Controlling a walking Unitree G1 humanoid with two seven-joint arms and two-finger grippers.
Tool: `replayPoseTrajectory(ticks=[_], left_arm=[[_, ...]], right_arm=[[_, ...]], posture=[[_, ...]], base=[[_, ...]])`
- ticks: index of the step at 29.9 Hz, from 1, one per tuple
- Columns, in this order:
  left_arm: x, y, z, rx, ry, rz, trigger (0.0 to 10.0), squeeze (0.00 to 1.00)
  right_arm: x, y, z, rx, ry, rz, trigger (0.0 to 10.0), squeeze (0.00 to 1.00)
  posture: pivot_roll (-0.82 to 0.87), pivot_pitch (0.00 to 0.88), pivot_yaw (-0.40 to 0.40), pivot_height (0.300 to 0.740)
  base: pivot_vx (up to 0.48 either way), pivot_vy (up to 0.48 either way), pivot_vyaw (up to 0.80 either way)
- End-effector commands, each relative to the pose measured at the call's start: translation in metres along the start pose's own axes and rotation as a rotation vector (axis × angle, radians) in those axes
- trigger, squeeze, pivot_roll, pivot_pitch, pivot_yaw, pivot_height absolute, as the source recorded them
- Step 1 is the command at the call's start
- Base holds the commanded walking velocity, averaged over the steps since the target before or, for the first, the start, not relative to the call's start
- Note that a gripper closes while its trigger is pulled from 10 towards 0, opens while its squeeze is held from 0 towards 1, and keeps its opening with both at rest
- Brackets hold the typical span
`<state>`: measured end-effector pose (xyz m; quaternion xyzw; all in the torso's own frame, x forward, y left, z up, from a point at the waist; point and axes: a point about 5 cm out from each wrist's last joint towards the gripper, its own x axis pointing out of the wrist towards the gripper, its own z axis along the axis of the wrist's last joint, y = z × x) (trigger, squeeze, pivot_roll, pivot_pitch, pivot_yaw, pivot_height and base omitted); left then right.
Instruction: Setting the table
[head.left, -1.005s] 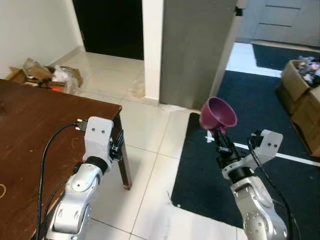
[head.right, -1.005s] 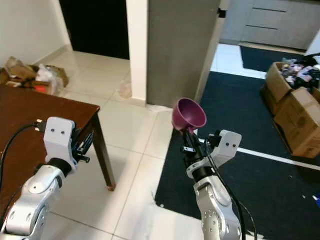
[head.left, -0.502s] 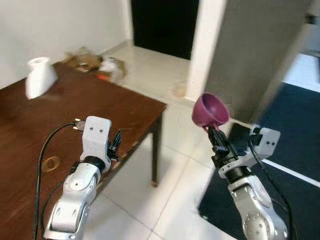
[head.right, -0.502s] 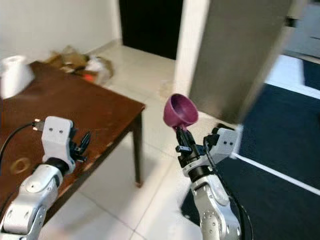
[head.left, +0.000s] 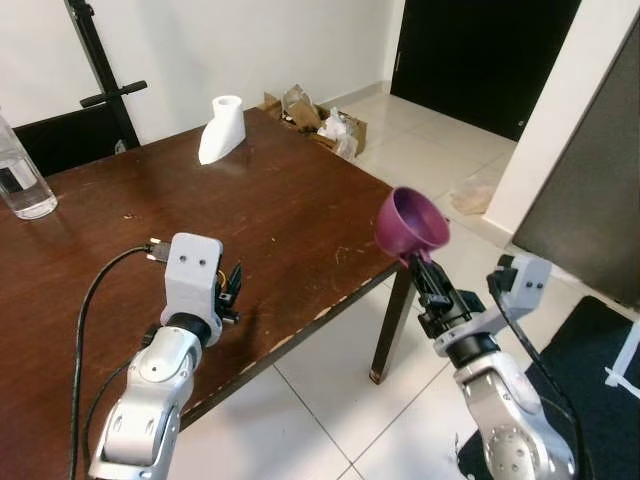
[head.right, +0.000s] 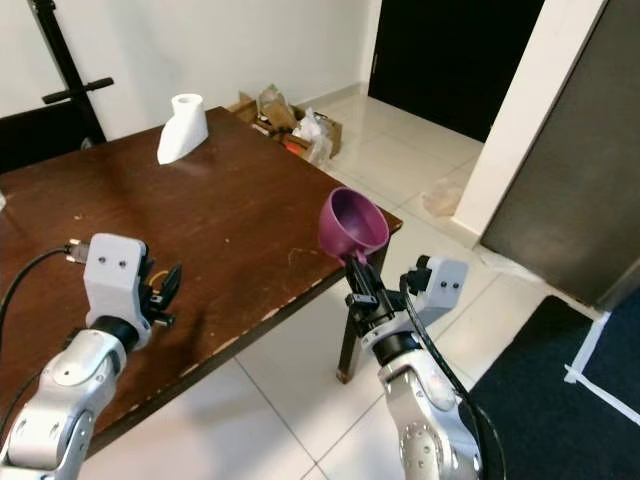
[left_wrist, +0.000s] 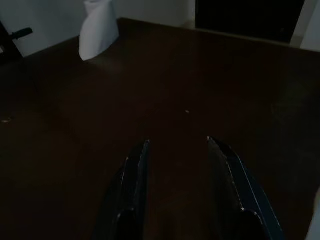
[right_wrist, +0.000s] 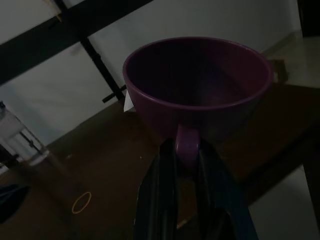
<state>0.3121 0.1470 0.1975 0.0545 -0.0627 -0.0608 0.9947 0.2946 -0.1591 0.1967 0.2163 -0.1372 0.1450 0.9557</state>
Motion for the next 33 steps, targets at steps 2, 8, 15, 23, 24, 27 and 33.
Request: replayPoseTrajectory(ticks=[2,8,15,23,24,27,33], left_arm=[[-0.0020,0.0063,-0.0043,0.017,0.027,0.023,10.0,0.00],[-0.0014,0.0066,-0.0048,0.020,0.032,0.025,10.0,0.00],[-0.0002,0.0067,-0.0049,0.024,0.036,0.031,10.0,0.00],[0.0018,0.0091,-0.0057,0.034,0.052,0.054,10.0,0.00],[0.0018,0.0091,-0.0057,0.034,0.052,0.054,10.0,0.00],[0.0026,0.0099,-0.0058,0.035,0.056,0.063,10.0,0.00],[0.0054,0.0149,-0.0043,0.073,0.050,0.106,10.0,0.00]], right_arm=[[0.0000,0.0046,-0.0014,0.009,0.006,0.017,10.0,0.00],[-0.0001,0.0049,-0.0018,0.009,0.007,0.019,10.0,0.00],[-0.0004,0.0047,-0.0018,0.007,0.007,0.018,10.0,0.00],[-0.0005,0.0046,-0.0022,0.006,0.009,0.017,10.0,0.00],[-0.0005,0.0046,-0.0022,0.006,0.009,0.017,10.0,0.00],[-0.0006,0.0045,-0.0023,0.006,0.009,0.017,10.0,0.00],[-0.0003,0.0034,-0.0020,0.003,0.005,0.008,10.0,0.00]], posture=[[0.06,0.112,0.066,0.740],[0.06,0.113,0.067,0.740],[0.06,0.113,0.068,0.740],[0.06,0.112,0.068,0.740],[0.06,0.112,0.068,0.740],[0.06,0.112,0.068,0.740],[0.06,0.111,0.070,0.740]], base=[[0.000,0.000,0.79],[0.000,0.000,0.79],[0.000,0.000,0.79],[0.000,0.000,0.79],[0.000,0.000,0.79],[0.000,0.000,0.79],[0.000,0.000,0.79]])
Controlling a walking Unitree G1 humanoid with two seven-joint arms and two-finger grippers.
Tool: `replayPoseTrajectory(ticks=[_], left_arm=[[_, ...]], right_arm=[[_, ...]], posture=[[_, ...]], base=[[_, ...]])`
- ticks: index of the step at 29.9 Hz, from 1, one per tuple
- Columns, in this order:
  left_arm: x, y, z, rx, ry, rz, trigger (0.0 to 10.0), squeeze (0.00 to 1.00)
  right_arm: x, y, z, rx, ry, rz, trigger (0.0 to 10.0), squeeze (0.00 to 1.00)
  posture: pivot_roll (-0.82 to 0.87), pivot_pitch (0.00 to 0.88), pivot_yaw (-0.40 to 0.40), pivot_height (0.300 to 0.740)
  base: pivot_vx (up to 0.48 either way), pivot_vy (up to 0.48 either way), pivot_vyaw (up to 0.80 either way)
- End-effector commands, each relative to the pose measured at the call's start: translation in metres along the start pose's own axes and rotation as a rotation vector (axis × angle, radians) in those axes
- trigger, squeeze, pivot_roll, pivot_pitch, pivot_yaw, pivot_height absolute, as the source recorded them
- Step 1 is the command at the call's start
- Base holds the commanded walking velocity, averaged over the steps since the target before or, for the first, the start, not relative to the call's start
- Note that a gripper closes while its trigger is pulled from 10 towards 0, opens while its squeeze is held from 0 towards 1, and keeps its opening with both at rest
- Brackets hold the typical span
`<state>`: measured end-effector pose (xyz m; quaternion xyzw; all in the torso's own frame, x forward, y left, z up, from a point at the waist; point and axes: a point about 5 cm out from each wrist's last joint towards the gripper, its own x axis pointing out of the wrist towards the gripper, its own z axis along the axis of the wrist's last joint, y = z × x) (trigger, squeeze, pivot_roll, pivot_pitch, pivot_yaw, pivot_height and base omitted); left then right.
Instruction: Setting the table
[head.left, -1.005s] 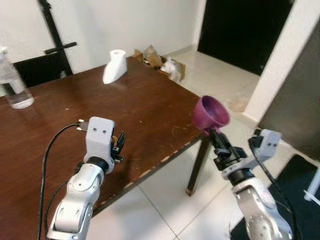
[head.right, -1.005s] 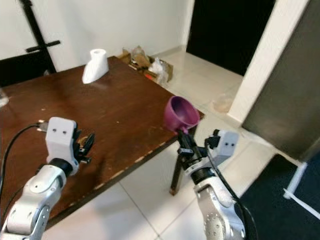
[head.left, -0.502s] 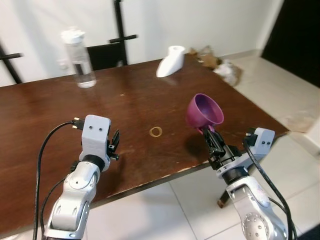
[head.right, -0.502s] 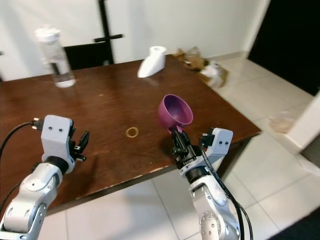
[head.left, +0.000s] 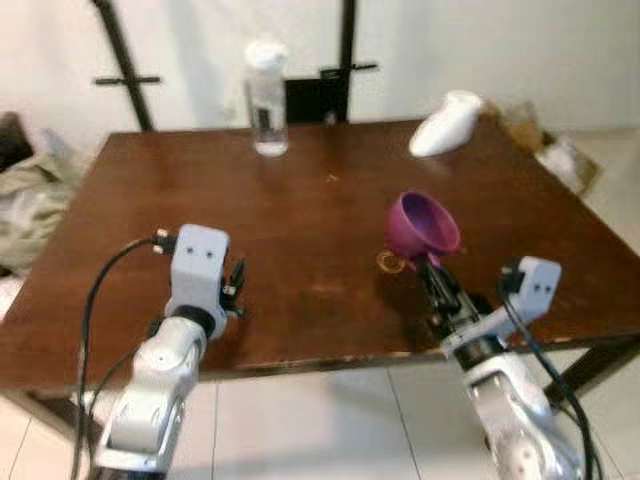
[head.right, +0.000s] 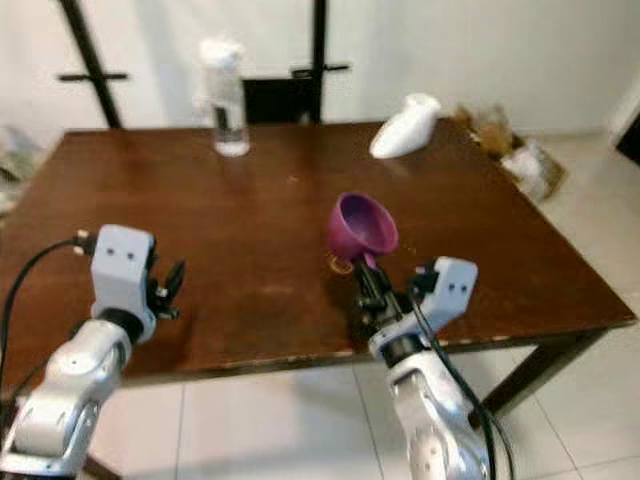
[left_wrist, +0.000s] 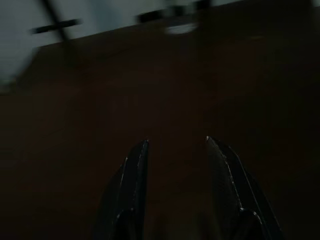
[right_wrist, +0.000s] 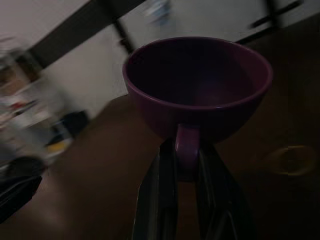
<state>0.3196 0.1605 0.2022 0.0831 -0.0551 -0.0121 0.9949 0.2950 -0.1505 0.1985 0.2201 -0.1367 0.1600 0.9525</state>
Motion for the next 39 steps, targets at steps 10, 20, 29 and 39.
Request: replayPoseTrajectory(ticks=[10,20,29,39], left_arm=[[0.004,0.008,-0.008,0.037,0.028,0.075,10.0,0.00],[0.005,0.005,-0.009,0.030,0.025,0.069,10.0,0.00],[0.005,0.004,-0.009,0.030,0.022,0.067,10.0,0.00],[0.001,-0.005,-0.008,0.018,0.017,-0.020,10.0,0.00]], right_arm=[[0.001,-0.011,0.006,-0.082,-0.026,-0.082,10.0,0.00],[0.001,-0.011,0.006,-0.109,-0.028,-0.079,10.0,0.00],[0.001,-0.010,0.005,-0.112,-0.027,-0.076,10.0,0.00],[0.000,-0.011,0.004,-0.124,-0.022,-0.082,10.0,0.00]], posture=[[0.06,0.107,0.070,0.740],[0.06,0.097,0.070,0.740],[0.06,0.098,0.069,0.740],[0.06,0.104,0.072,0.740]], base=[[0.434,0.000,0.28],[0.465,0.000,0.00],[0.464,0.000,0.00],[0.130,0.000,0.00]])
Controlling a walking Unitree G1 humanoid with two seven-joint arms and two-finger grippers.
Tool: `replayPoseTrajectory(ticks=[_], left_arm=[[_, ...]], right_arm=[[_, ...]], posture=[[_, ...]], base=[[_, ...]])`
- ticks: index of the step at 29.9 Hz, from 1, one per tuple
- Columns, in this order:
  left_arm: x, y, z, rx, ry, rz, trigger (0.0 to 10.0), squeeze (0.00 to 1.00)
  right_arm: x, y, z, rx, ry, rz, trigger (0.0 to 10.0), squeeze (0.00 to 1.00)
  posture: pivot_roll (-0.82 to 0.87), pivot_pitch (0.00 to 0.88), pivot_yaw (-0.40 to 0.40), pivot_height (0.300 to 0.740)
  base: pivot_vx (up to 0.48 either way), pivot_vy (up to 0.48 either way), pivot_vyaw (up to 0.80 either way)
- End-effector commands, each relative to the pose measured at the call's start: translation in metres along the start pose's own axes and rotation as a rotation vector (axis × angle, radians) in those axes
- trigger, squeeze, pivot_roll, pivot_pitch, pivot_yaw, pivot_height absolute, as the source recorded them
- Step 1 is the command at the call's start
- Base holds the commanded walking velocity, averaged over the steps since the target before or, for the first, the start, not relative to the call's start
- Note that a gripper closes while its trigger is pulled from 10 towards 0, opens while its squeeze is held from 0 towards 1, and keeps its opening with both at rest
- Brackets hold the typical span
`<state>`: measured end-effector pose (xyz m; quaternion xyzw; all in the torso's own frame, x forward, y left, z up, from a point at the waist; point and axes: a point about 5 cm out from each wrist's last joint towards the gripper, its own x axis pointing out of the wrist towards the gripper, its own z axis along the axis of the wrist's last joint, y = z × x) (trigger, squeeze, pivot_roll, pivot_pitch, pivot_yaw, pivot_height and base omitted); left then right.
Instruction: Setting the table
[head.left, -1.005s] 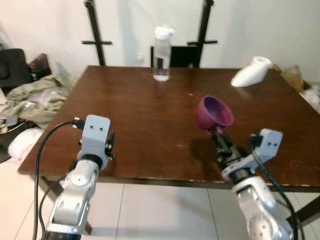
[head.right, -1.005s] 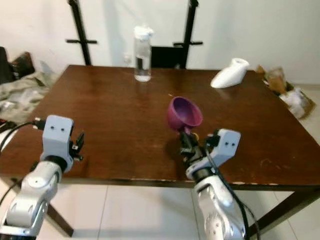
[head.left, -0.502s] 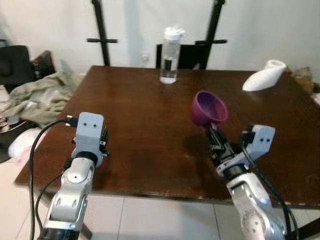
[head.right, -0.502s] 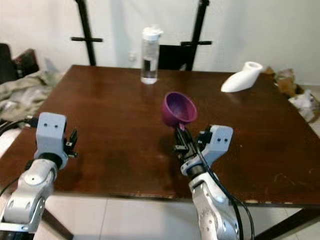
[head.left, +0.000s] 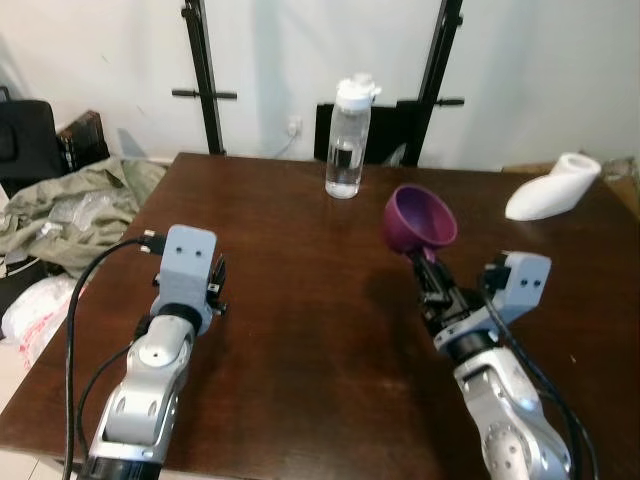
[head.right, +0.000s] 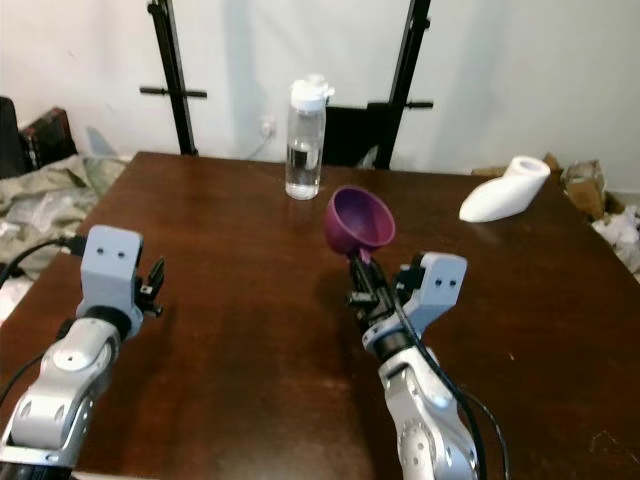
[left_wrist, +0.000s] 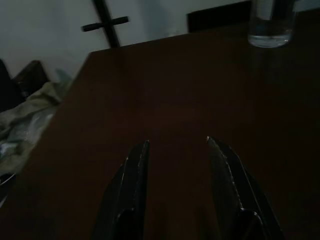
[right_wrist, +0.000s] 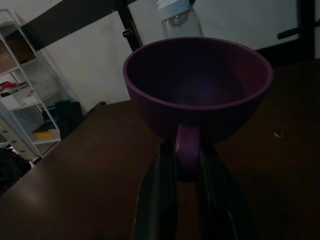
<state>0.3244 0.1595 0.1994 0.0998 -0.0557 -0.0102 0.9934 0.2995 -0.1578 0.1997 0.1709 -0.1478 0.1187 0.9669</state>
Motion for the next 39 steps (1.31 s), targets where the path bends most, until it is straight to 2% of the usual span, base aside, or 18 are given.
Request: replayPoseTrajectory(ticks=[1,12,14,18,21,28,32,35,39], left_arm=[[-0.004,-0.004,-0.005,-0.018,0.017,-0.024,10.0,0.00],[-0.004,-0.004,-0.008,-0.048,0.051,-0.054,10.0,0.00],[-0.005,-0.002,-0.010,-0.068,0.070,-0.078,10.0,0.00],[-0.006,0.000,-0.010,-0.087,0.078,-0.106,10.0,0.00],[-0.006,0.009,-0.007,-0.110,0.056,-0.166,10.0,0.00],[-0.007,0.022,0.006,-0.105,-0.020,-0.260,10.0,0.00],[-0.012,0.030,0.019,-0.060,-0.083,-0.324,10.0,0.00],[-0.018,0.036,0.040,-0.065,-0.136,-0.369,10.0,0.00],[-0.026,0.041,0.053,-0.063,-0.162,-0.421,10.0,0.00]], right_arm=[[-0.002,-0.004,0.000,-0.010,-0.002,-0.017,10.0,0.00],[-0.004,-0.004,-0.004,-0.062,0.022,-0.018,10.0,0.00],[-0.006,-0.008,-0.007,-0.128,0.055,-0.032,10.0,0.00],[-0.007,-0.012,-0.010,-0.189,0.081,-0.038,10.0,0.00],[-0.010,-0.021,-0.015,-0.273,0.135,-0.054,10.0,0.00],[-0.012,-0.035,-0.024,-0.303,0.213,-0.074,10.0,0.00],[-0.002,-0.036,-0.029,-0.275,0.231,-0.039,10.0,0.00],[0.018,-0.025,-0.026,-0.258,0.190,0.042,10.0,0.00],[0.029,-0.018,-0.026,-0.268,0.185,0.092,10.0,0.00]], posture=[[0.06,0.104,0.072,0.740],[0.06,0.110,0.070,0.740],[0.06,0.114,0.069,0.740],[0.06,0.118,0.066,0.740],[0.06,0.125,0.063,0.740],[0.07,0.139,0.060,0.740],[0.08,0.157,0.061,0.740],[0.11,0.191,0.058,0.740],[0.13,0.216,0.053,0.740]], base=[[0.000,0.000,0.00],[0.000,0.000,0.00],[0.000,0.000,0.00],[0.000,0.000,0.00],[0.000,0.000,0.00],[0.000,0.000,0.00],[0.000,0.000,0.00],[0.000,0.000,0.00],[0.000,0.000,0.00]])
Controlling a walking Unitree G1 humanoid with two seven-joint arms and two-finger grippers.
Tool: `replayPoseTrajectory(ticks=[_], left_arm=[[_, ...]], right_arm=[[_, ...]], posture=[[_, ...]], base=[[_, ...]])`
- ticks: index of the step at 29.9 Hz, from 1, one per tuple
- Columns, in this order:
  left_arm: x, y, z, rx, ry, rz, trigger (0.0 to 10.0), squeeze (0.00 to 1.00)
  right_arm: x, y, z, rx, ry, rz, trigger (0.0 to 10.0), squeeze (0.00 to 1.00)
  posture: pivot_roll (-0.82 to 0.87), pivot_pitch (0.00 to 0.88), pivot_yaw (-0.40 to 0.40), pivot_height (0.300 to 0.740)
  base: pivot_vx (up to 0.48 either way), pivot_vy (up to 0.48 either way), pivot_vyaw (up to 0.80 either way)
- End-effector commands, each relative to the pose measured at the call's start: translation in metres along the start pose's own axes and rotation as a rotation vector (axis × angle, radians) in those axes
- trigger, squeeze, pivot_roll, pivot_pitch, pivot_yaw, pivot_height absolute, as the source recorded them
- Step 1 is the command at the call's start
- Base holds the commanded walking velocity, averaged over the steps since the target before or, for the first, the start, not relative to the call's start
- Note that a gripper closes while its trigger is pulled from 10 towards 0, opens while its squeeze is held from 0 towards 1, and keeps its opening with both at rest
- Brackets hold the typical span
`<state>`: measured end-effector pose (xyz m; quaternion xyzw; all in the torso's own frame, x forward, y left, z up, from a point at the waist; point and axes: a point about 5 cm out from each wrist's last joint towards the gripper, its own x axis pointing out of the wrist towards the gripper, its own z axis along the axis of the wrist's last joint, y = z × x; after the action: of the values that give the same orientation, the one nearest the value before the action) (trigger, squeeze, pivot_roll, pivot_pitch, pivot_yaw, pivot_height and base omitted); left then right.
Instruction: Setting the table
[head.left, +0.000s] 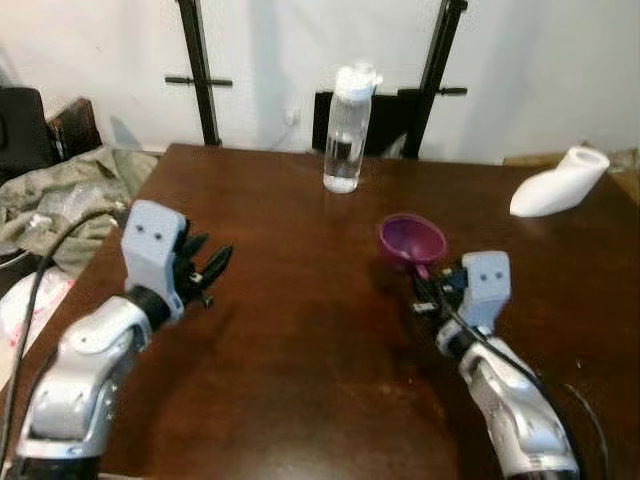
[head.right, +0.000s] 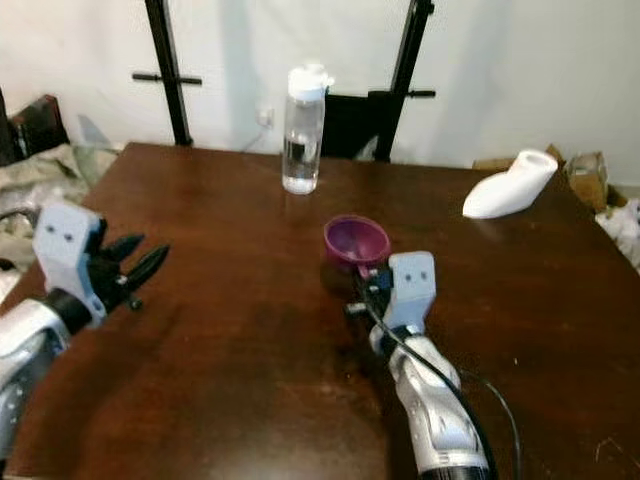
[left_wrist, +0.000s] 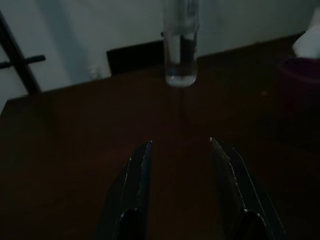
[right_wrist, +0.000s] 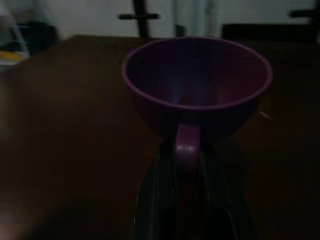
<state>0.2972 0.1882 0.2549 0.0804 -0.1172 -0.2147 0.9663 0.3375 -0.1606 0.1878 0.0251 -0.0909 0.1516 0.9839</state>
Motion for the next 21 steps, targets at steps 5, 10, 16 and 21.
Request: replayPoseTrajectory(ticks=[5,10,16,21], left_arm=[[-0.012,0.002,0.016,-0.027,-0.011,-0.070,10.0,0.00],[-0.030,0.004,0.031,-0.052,-0.012,-0.127,10.0,0.00],[-0.050,-0.004,0.032,-0.114,0.045,-0.258,10.0,0.00],[-0.068,-0.004,0.027,-0.074,0.147,-0.320,10.0,0.00]], right_arm=[[0.007,0.001,-0.007,-0.025,0.029,0.036,10.0,0.00],[0.020,0.001,-0.004,-0.045,0.026,0.075,10.0,0.00],[0.028,0.006,0.002,-0.031,-0.022,0.102,10.0,0.00],[0.033,0.010,0.004,-0.033,-0.041,0.127,10.0,0.00]], posture=[[0.14,0.240,0.050,0.740],[0.17,0.256,0.036,0.740],[0.19,0.264,0.031,0.740],[0.20,0.264,0.030,0.740]], base=[[0.000,0.000,0.00],[0.000,0.000,0.00],[0.000,0.000,0.00],[0.000,0.000,0.00]])
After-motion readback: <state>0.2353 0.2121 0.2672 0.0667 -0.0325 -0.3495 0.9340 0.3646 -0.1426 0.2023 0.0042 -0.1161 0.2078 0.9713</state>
